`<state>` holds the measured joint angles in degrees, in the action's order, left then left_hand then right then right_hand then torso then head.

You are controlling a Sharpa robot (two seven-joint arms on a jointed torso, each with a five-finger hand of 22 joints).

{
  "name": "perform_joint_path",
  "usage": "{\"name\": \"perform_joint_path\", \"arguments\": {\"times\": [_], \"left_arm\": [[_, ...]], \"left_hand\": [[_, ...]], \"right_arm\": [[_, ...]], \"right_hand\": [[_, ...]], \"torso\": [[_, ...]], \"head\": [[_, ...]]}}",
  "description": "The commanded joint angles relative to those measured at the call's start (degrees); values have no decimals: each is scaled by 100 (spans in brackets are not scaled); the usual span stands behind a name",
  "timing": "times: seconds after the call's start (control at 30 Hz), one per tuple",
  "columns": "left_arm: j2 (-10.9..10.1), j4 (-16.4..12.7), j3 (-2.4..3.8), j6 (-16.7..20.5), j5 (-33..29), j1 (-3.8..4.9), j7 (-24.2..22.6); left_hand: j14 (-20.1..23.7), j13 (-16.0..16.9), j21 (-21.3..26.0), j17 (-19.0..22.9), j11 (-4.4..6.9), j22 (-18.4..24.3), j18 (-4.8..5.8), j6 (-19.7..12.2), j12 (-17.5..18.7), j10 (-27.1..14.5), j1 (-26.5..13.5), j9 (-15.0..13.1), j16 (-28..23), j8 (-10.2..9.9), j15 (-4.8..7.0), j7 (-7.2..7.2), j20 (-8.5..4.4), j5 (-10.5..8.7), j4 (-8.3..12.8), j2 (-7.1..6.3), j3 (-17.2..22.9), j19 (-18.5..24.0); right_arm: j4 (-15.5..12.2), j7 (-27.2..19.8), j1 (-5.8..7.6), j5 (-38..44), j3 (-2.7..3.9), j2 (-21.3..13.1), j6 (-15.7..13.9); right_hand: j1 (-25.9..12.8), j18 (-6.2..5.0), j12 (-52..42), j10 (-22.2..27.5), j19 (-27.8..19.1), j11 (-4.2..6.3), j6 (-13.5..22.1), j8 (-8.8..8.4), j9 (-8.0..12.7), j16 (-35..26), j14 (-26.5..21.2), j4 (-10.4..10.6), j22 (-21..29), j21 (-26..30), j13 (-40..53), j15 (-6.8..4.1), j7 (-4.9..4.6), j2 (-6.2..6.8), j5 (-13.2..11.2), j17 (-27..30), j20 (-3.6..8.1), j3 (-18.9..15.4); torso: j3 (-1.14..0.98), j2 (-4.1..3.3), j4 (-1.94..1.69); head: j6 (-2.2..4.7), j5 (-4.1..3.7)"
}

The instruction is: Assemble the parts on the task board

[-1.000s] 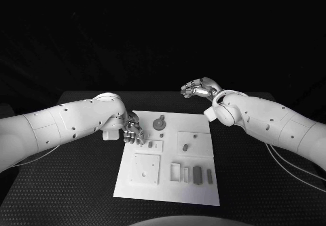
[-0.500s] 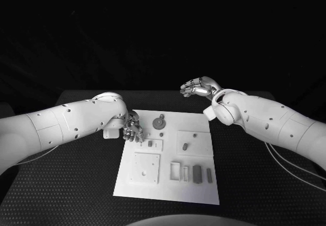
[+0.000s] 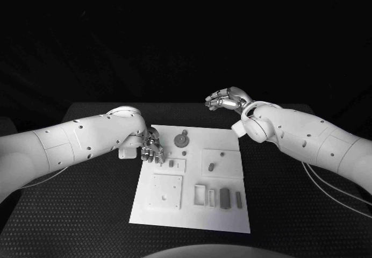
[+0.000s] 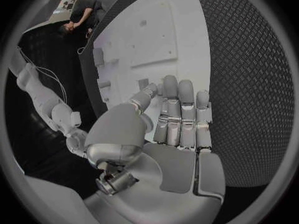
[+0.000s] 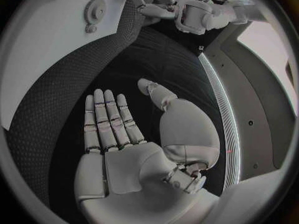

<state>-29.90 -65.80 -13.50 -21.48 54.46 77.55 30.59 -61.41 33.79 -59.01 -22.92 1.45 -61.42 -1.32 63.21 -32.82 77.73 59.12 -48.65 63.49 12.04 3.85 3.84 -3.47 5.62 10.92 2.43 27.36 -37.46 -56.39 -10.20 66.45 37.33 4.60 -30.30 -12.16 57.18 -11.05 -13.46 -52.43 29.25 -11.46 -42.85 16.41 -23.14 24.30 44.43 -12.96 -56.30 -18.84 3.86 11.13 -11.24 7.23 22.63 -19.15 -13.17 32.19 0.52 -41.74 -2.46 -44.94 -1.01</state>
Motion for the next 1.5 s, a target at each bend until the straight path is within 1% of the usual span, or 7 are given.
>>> {"name": "perform_joint_path", "arguments": {"times": [0.03, 0.17, 0.3, 0.97, 1.17, 1.5], "left_arm": [[15, -15, -9, -147, -7, -19, -37], [15, -27, -9, -283, -33, -19, -24], [6, -32, -9, -414, -35, -19, -31], [16, 22, -9, -439, -107, -18, -23], [62, 79, -9, -454, -125, -20, -15], [179, 256, -9, -401, -125, -99, 26]], "left_hand": [[-9, 3, -39, 1, 91, 8, 62, 25, 17, 135, 44, -11, 20, 35, -25, -28, -569, 24, 345, 82, 299, 52], [-9, 4, -39, 1, 91, 9, 62, 25, 17, 135, 43, -11, 20, 36, -25, -28, -569, 26, 347, 83, 300, 53], [-4, 5, -41, 2, 90, 10, 61, 23, 18, 132, 35, -12, 18, 37, -27, -28, -567, 38, 356, 89, 303, 58], [-2, 10, -49, 1, 91, 13, 59, 24, 15, 132, 19, -14, 22, 43, -31, -29, -563, 74, 395, 96, 314, 71], [-2, 11, -51, 1, 91, 13, 58, 24, 15, 132, 14, -15, 23, 44, -32, -28, -563, 78, 397, 97, 314, 71], [-4, 12, -56, 0, 91, 14, 57, 22, 14, 132, 3, -15, 25, 45, -32, -28, -562, 86, 399, 105, 317, 68]], "right_arm": [[-7, -40, -2, 0, 1, 10, 77], [-3, -39, -2, 0, 1, 12, 78], [0, -40, -2, 0, 1, 10, 78], [-7, -43, -2, 0, 1, 8, 74], [-8, -42, -2, 1, 1, 4, 69], [-18, -40, -1, 3, 1, -8, 65]], "right_hand": [[-30, 88, 40, -40, 6, 11, 30, 27, 8, 20, -47, -11, -6, 24, 5, -5, -128, -26, 34, 5, 27, -19], [-30, 88, 40, -40, 6, 11, 30, 27, 8, 20, -47, -11, -7, 25, 5, -5, -128, -26, 34, 5, 27, -18], [-30, 88, 41, -40, 7, 11, 30, 27, 9, 21, -47, -11, -8, 26, 5, -5, -129, -26, 35, 6, 27, -19], [-27, 88, 46, -42, 8, 11, 30, 30, 12, 22, -48, -14, -14, 33, 5, -5, -129, -24, 34, 9, 28, -19], [-27, 89, 46, -43, 9, 11, 30, 30, 12, 23, -48, -14, -16, 35, 5, -5, -130, -24, 34, 9, 28, -19], [-25, 89, 48, -44, 10, 11, 30, 31, 14, 24, -48, -14, -19, 38, 5, -5, -130, -23, 34, 11, 28, -19]], "torso": [[-4, -1, -2], [-6, 2, 1], [-6, 0, 3], [-4, -1, 0], [-3, 2, -2], [-3, -3, 8]], "head": [[18, -9], [27, -5], [17, -2], [-6, -3], [-5, -2], [-21, -2]]}}
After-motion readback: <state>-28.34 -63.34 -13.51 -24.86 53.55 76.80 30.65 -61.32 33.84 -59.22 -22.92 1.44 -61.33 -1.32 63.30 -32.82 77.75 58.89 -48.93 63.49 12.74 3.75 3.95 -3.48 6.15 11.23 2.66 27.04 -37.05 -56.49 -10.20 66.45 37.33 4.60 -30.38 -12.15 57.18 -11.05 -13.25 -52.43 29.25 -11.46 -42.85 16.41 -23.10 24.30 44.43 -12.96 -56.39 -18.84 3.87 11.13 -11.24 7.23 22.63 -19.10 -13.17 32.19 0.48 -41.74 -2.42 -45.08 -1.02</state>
